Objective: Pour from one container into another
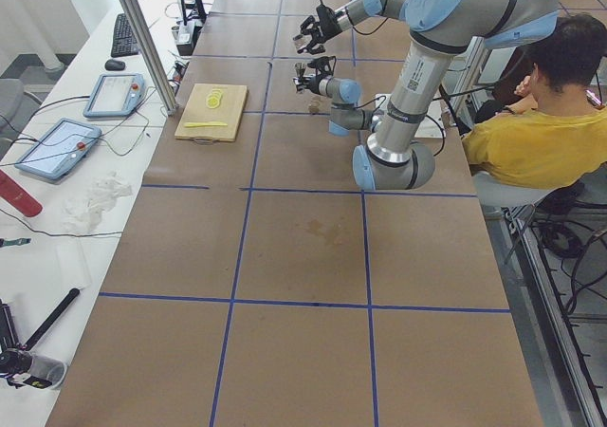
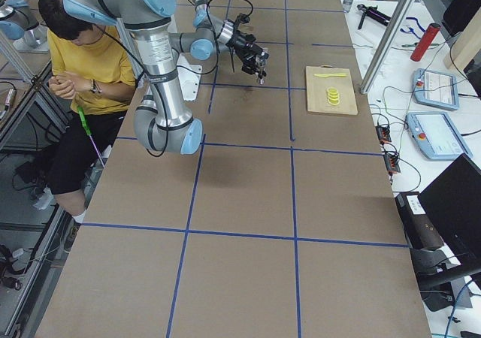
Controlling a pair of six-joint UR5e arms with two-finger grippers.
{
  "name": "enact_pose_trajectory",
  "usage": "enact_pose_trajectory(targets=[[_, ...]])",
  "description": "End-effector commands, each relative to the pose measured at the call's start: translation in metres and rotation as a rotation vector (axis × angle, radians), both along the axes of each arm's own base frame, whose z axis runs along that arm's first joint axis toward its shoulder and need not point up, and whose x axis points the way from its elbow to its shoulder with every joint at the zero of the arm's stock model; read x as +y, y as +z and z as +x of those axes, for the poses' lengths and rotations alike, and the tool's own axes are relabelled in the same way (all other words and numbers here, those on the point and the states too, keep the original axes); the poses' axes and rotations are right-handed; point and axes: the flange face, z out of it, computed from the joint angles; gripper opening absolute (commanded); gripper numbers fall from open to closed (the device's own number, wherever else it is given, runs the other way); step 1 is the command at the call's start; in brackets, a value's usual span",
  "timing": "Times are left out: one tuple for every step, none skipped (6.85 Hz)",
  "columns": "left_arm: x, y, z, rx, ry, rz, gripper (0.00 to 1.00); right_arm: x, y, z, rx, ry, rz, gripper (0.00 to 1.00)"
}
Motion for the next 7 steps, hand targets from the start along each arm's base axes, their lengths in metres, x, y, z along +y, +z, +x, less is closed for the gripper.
enact_pose_trajectory(targets=[[0.0008,-0.0034,0.001,0.004,0.001,0.001,0.0,-0.0007,-0.0027,-0.0011,0.052,-0.005,0.007,0.0],[0.0009,-0.0045,0.0011,0.006,0.003,0.002,0.0,-0.0014,-0.0036,-0.0006,0.055,-0.005,0.009,0.0],[0.0008,-0.0039,0.0015,0.005,0.003,0.001,0.0,-0.0015,-0.0029,-0.0012,0.063,-0.007,0.011,0.0],[0.0008,-0.0049,0.0016,0.006,0.003,0.002,0.0,-0.0015,-0.0029,-0.0012,0.085,-0.017,0.02,0.0],[0.0008,-0.0049,0.0016,0.007,0.003,0.001,0.0,-0.0016,-0.0027,-0.0013,0.105,-0.025,0.027,0.0],[0.0008,-0.006,0.0017,0.008,0.003,0.001,0.0,-0.0024,-0.0036,0.0001,0.139,-0.023,0.05,0.0],[0.0007,-0.0081,0.0018,0.011,0.003,0.002,0.0,-0.0026,-0.0033,0.0001,0.147,-0.024,0.052,0.0]])
